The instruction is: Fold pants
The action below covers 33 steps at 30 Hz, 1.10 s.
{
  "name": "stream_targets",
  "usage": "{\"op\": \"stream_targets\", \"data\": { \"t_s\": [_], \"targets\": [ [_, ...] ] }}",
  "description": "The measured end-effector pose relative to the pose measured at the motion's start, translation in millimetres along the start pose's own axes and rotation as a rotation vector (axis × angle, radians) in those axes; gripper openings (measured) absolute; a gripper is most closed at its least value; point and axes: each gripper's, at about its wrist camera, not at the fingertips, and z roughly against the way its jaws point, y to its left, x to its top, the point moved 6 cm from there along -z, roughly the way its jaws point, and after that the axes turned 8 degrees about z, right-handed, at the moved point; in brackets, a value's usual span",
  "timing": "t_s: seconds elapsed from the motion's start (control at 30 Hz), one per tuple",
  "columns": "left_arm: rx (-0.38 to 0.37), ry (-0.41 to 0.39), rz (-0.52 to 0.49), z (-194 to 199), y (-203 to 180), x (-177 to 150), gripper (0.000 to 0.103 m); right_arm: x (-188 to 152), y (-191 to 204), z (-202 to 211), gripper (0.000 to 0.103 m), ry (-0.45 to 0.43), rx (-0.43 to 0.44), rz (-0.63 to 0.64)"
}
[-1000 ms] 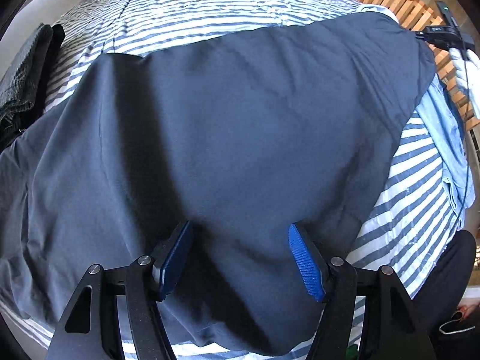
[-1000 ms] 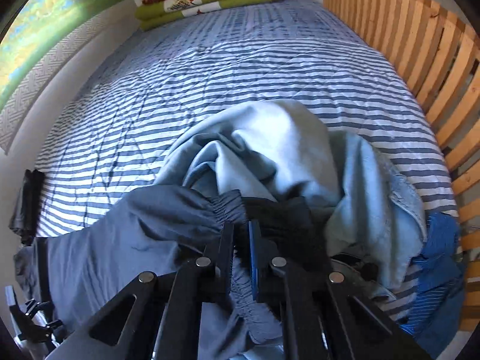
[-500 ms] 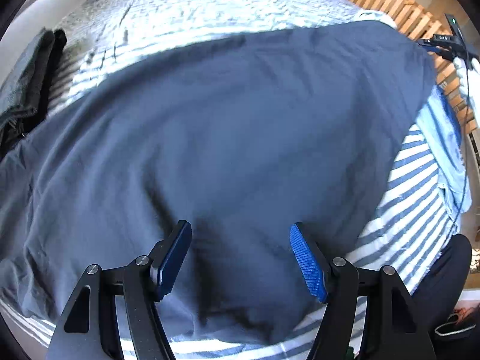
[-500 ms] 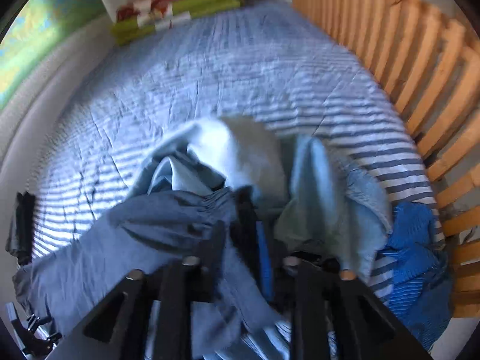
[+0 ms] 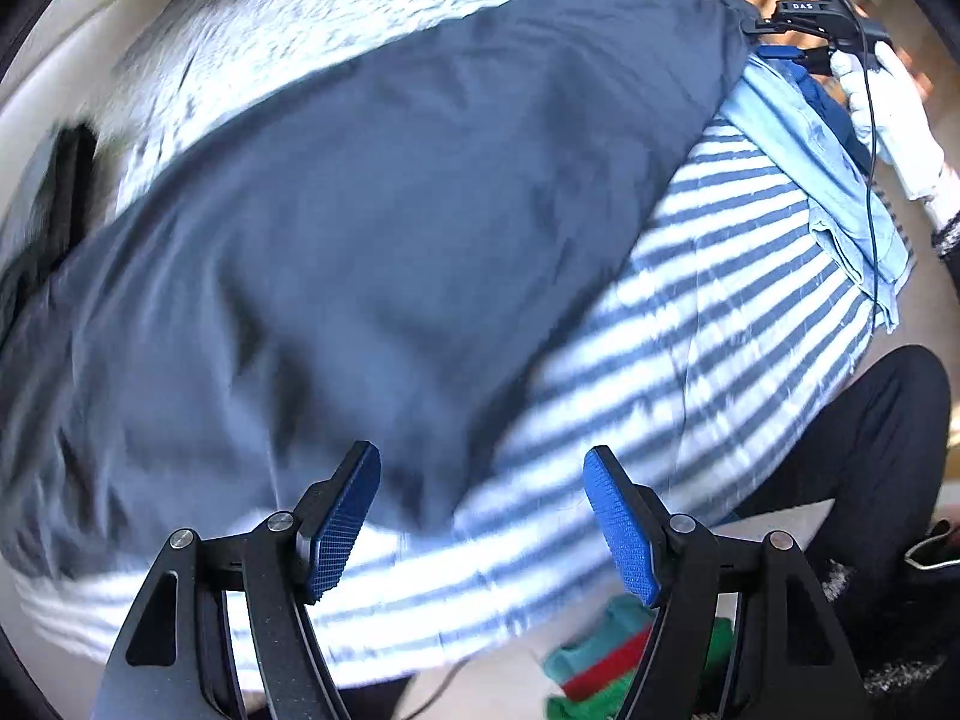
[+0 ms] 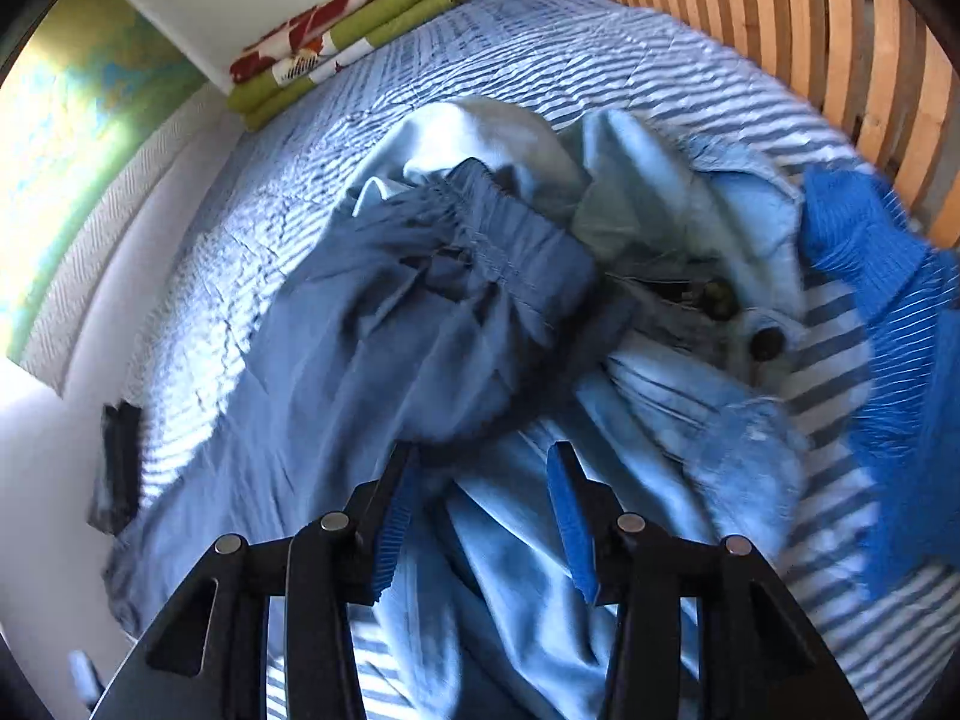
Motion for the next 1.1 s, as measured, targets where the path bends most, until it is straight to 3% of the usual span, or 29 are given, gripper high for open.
{"op": "stream_targets", "data": {
  "t_s": [0.17,0.23,0.3,0.33,0.4,0.6,0.9,0.93,1.0,1.1],
  "targets": [
    [0.01,0.019,0.136,-15,24,-14,0.072,14,7,-19,0.041,-0.026,0.022,-0.059],
    [0.015,0.006,0.144,-21,26,-9,0.062,16,9,-24,0.041,-0.035,0.034,-0.083],
    [0.089,0.001,0.088,-28,25,-5,0.028,16,10,-22,0.041,-0.038,0.05,-0.095],
    [0.125,0.006,0.058,-31,25,-3,0.023,16,10,-20,0.041,-0.041,0.06,-0.097],
    [0.11,0.005,0.066,-28,30,5,0.003,17,7,-13,0.041,-0.052,0.06,-0.1],
    [0.036,-0.054,0.178,5,64,40,0.003,14,-18,8,0.045,-0.085,0.048,-0.161],
    [0.063,-0.095,0.223,24,90,74,0.003,26,-3,-23,0.044,-0.059,0.04,-0.136],
    [0.062,-0.095,0.23,24,92,77,0.003,29,-1,-25,0.041,-0.066,0.029,-0.139],
    [0.064,-0.096,0.231,27,97,81,0.003,31,1,-23,0.021,-0.075,0.028,-0.16],
    [0.043,-0.1,0.245,36,100,81,0.003,36,5,-7,0.006,-0.108,0.005,-0.153]
  ]
}}
